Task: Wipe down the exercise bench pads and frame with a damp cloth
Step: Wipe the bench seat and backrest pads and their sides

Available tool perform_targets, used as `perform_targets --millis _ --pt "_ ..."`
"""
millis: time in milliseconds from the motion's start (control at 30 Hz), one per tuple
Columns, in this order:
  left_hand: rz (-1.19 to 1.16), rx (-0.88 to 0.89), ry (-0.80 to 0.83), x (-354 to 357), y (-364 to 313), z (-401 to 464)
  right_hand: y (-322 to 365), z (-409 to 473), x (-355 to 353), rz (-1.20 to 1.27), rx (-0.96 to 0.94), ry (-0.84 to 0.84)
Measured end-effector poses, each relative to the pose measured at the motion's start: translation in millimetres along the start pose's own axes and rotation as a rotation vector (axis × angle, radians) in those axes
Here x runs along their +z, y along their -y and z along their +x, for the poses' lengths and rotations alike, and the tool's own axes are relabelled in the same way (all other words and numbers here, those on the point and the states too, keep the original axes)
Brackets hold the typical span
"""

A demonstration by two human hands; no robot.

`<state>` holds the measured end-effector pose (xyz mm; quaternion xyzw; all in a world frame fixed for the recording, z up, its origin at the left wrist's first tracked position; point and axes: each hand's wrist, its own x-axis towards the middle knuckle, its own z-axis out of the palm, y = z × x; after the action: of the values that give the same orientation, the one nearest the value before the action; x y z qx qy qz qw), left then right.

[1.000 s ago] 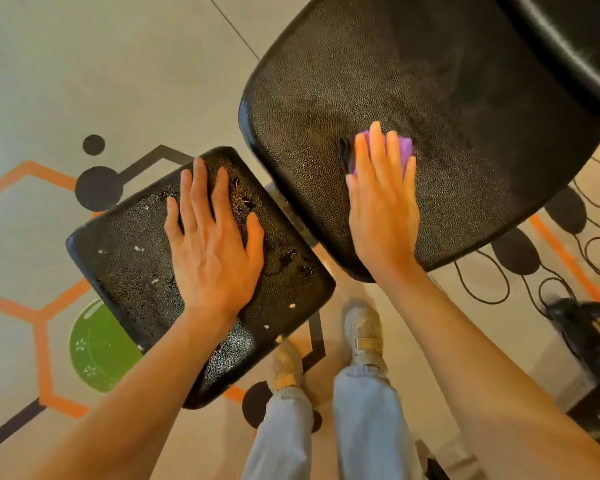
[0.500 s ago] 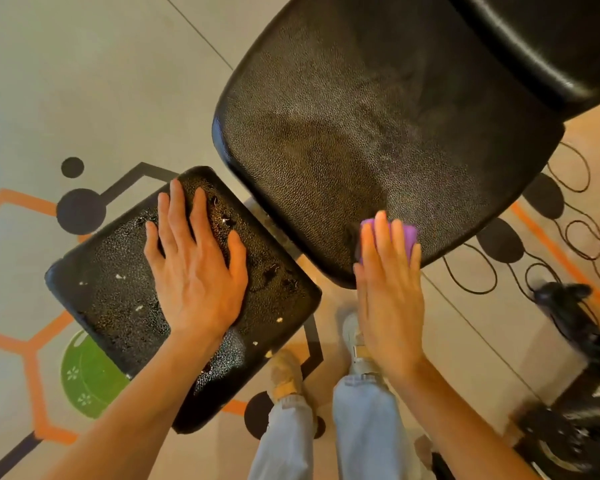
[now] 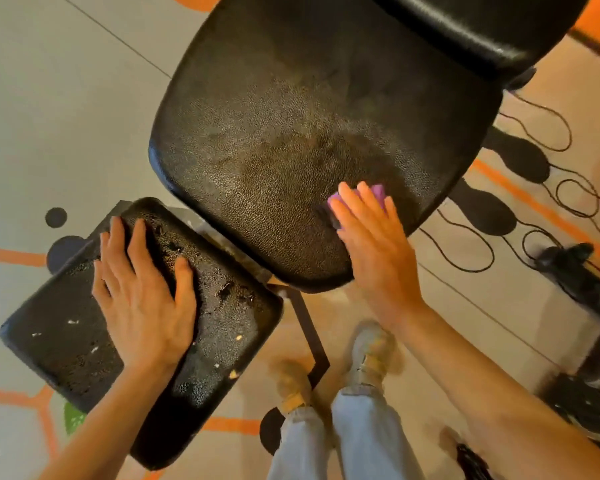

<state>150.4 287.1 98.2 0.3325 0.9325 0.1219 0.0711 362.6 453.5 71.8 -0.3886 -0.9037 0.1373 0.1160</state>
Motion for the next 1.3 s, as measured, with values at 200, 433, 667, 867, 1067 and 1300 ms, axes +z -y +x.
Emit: perform_targets --millis 200,433,667,867,1067,1300 --pt "-0.031 0.097 0.029 -11 -15 -6 -12 26 -24 0.507 0.250 -0.133" --pt "-0.052 0.465 0.122 -3 -102 1 -21 5 -67 0.928 0.488 -0.245" --pt "-0.013 0.692 0.204 21 -200 14 -64 2 -86 0.994 0.710 -0.350" --pt "-0.005 0.824 0.231 44 -249 19 -102 4 -83 1.104 0.821 -0.441" --pt "-0.034 0.873 0.268 66 -283 32 -129 16 -80 1.265 0.843 -0.557" --pt "-0.047 0.890 0.272 84 -299 48 -154 58 -64 1.475 0.970 -0.631"
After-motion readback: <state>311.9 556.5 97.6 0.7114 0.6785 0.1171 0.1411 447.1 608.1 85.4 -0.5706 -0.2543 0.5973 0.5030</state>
